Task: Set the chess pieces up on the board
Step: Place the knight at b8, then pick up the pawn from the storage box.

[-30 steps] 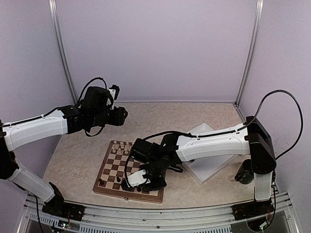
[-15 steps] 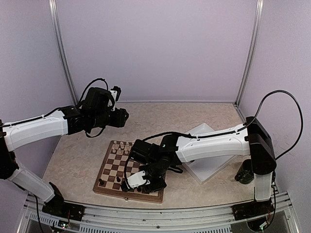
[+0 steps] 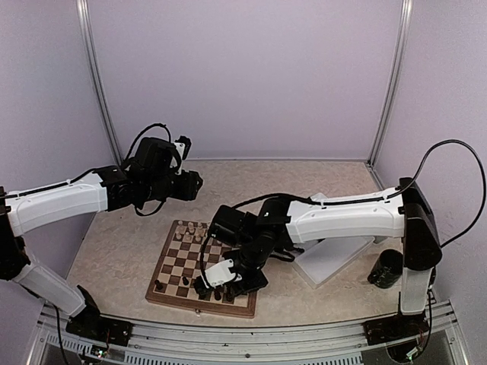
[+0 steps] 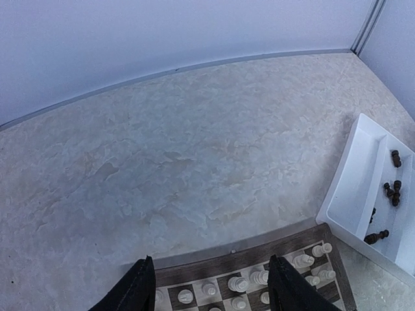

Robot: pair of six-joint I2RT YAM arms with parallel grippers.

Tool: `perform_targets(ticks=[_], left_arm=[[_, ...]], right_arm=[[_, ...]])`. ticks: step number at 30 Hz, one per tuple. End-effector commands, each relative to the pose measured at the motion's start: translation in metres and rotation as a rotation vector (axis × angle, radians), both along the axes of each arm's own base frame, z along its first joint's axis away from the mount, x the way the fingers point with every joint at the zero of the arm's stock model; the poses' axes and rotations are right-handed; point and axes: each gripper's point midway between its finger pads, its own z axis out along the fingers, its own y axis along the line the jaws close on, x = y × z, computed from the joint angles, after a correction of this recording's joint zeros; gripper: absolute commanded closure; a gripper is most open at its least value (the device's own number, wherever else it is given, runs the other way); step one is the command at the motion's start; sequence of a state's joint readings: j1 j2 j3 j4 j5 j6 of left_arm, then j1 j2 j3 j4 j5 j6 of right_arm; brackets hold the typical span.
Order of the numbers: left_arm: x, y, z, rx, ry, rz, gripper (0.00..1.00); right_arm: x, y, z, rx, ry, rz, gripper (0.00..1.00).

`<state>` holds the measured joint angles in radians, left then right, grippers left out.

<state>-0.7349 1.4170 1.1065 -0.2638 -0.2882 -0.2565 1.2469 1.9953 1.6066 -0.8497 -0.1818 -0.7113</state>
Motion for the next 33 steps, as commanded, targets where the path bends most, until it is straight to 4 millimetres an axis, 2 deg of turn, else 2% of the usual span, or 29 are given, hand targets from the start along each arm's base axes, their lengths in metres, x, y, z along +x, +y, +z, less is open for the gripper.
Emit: perform_targets(ticks=[1,4,9,12,14,19,30,33], left_arm=[[0.003,-0.008,0.011,-0.012,-0.021,-0.018,0.41],[0.002,-0.015,0.008,-0.020,-0.010,-0.049,0.41],[-0.006,-0.038,0.006,-0.042,0.006,-0.156,0.42],[-0.009,-0.048,0.001,-0.040,0.021,-0.196,0.43],[-0.009,-0.052,-0.003,-0.036,0.030,-0.212,0.43],[-0.010,-0.063,-0.012,-0.025,0.056,-0.241,0.44],[-0.018,-0.074,-0.020,-0.033,0.083,-0.285,0.44],[-0.019,-0.078,-0.024,-0.037,0.093,-0.297,0.44]], right_arm=[[0.037,-0.033,0.051,0.085,0.013,-0.071,0.68],[0.079,-0.068,0.050,0.095,0.000,-0.185,0.69],[0.143,-0.133,0.036,0.093,-0.010,-0.381,0.74],[0.168,-0.163,0.023,0.081,-0.024,-0.460,0.79],[0.177,-0.177,0.011,0.061,-0.042,-0.483,0.81],[0.183,-0.189,-0.016,0.011,-0.072,-0.467,0.82],[0.199,-0.190,-0.041,-0.042,-0.105,-0.442,0.81],[0.205,-0.190,-0.047,-0.051,-0.109,-0.455,0.78]])
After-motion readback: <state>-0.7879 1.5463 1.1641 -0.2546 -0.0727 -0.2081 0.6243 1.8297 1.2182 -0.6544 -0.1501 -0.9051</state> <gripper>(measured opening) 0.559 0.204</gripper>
